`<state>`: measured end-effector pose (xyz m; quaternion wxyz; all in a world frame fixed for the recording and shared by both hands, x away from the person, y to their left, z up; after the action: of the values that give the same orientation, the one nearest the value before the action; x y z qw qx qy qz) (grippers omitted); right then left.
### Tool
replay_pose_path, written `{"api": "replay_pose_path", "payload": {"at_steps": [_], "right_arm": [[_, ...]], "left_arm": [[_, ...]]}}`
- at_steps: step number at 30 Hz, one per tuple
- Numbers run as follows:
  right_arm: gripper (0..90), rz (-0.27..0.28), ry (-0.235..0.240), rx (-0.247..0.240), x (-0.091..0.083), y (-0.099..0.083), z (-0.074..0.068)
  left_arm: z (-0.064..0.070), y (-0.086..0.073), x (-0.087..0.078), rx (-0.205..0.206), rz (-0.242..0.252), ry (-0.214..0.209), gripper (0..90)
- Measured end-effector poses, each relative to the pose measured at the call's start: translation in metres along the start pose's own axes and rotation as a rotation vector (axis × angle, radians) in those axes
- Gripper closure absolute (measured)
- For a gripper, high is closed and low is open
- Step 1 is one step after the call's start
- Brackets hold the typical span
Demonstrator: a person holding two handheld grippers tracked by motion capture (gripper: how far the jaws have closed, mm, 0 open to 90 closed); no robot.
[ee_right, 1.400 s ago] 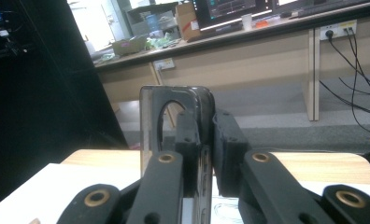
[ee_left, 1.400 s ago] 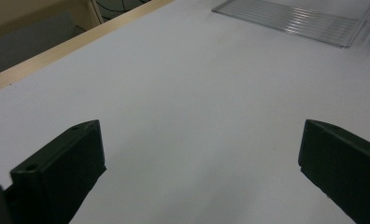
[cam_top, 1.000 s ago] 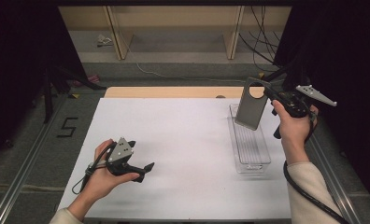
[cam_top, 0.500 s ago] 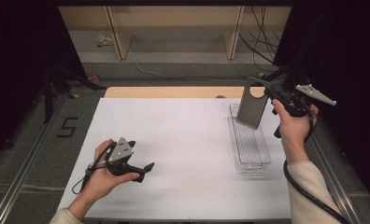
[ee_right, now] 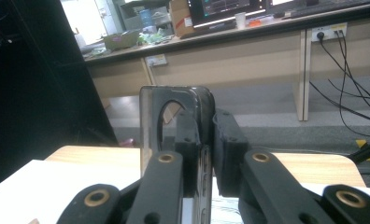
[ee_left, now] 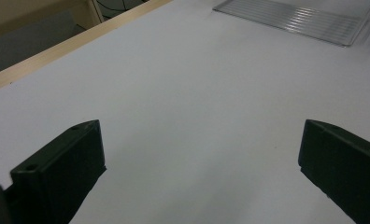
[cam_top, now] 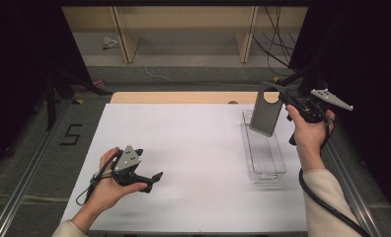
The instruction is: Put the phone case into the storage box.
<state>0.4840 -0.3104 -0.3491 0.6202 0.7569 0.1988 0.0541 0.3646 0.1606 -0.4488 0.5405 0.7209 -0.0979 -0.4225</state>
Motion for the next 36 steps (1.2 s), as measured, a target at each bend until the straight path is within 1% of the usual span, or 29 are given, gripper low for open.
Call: {"api": "replay_pose_path", "payload": {"at_steps": [7, 36], "right_arm": [[82.4, 0.005, -0.001, -0.006, 0.001, 0.001, 0.001], [82.4, -0.009, -0.018, -0.032, 0.011, 0.0, 0.004]], "left_arm": [[0.0, 0.0, 0.0, 0.0, -0.002, -0.001, 0.1], [-0.001, -0.001, 0.0, 0.001, -0.003, 0.001, 0.2]]}}
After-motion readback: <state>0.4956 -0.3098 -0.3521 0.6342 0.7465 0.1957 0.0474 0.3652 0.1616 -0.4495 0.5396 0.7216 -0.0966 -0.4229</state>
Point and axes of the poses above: each handheld gripper's, and its own axes: x roughly forward along the jaws, y roughly out of its top, z roughly to its right, the point moved 3 cm from there along x, roughly forward along the jaws
